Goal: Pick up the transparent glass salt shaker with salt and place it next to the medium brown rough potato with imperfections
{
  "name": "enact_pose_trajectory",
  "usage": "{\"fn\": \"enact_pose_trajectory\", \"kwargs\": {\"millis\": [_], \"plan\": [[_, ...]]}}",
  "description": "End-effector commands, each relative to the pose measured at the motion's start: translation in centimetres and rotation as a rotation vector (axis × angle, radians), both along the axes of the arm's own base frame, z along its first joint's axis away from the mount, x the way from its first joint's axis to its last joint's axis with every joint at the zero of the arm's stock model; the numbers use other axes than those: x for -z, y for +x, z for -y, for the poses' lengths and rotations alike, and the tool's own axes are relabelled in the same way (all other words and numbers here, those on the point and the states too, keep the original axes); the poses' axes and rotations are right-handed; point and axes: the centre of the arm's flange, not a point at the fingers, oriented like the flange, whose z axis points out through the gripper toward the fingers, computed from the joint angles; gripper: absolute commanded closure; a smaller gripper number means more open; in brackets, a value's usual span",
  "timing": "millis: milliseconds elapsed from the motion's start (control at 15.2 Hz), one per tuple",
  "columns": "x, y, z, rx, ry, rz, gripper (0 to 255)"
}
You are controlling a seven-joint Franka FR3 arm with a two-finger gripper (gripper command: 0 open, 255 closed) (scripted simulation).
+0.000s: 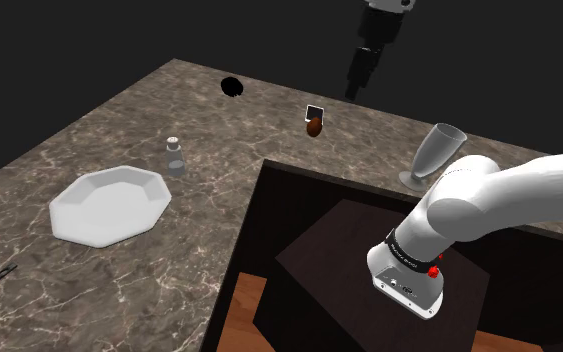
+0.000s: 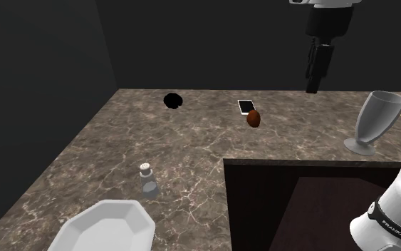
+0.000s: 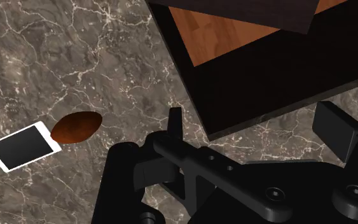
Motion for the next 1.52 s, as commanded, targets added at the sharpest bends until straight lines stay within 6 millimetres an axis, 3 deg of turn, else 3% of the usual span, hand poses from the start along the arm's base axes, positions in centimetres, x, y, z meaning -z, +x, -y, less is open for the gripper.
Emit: {"fn": "enact_pose_trajectory", "kwargs": {"millis": [0, 1452], "plan": [[0.0, 0.0, 0.0, 0.000, 0.000, 0.000, 0], [14.3, 14.1, -18.7, 0.018, 0.028, 0.165, 0]]}}
